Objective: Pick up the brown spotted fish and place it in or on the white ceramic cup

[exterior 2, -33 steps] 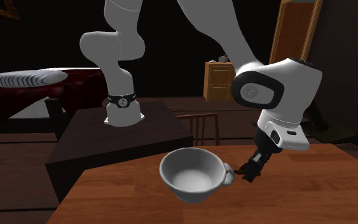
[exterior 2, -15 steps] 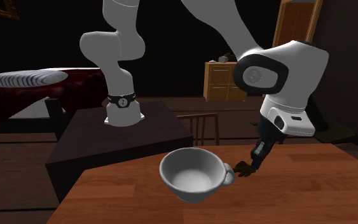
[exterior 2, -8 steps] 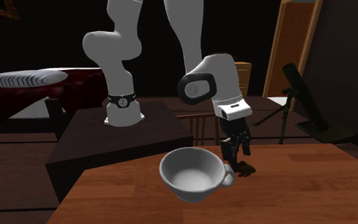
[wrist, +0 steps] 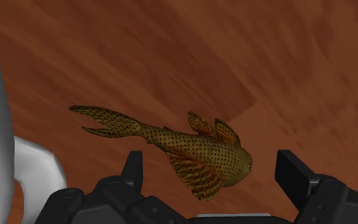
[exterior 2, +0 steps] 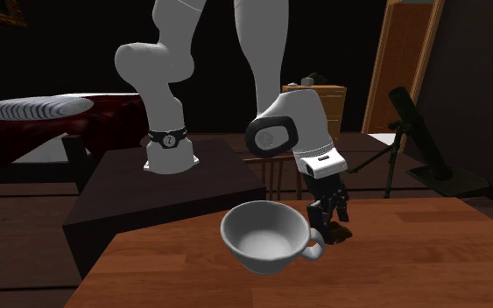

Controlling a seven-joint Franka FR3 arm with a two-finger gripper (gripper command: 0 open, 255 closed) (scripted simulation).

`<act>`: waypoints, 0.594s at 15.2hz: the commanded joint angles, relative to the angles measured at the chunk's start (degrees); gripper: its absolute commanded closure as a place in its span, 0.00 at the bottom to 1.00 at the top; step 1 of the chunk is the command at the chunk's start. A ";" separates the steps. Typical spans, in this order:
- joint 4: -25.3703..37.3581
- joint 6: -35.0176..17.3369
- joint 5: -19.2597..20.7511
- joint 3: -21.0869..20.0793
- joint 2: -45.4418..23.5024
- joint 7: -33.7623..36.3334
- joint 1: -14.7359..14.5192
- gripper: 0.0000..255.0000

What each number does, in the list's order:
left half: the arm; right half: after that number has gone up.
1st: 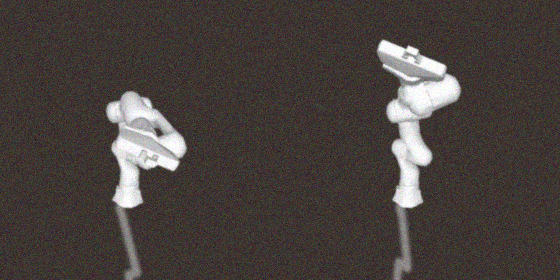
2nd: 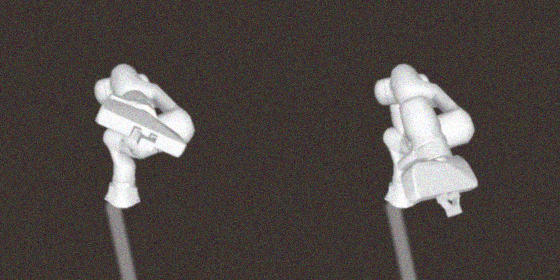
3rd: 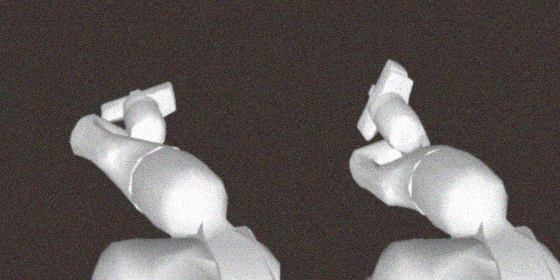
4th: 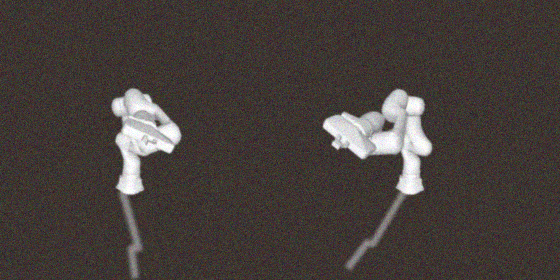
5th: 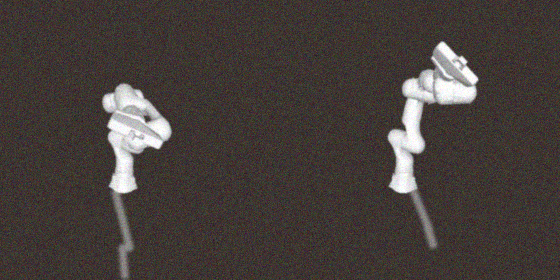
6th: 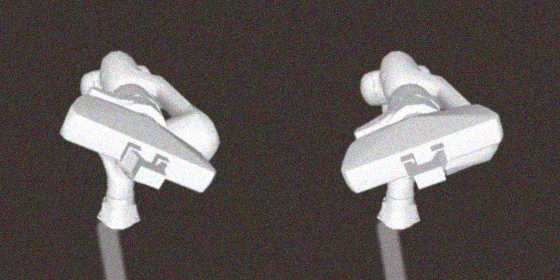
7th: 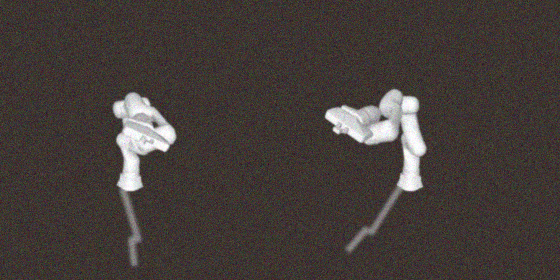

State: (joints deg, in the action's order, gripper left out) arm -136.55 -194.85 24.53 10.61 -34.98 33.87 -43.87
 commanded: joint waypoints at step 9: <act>0.05 -0.04 -0.05 0.04 -0.19 0.02 -0.02 1.00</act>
State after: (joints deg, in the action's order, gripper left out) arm -136.50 -194.89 24.48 10.66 -35.17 33.88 -43.89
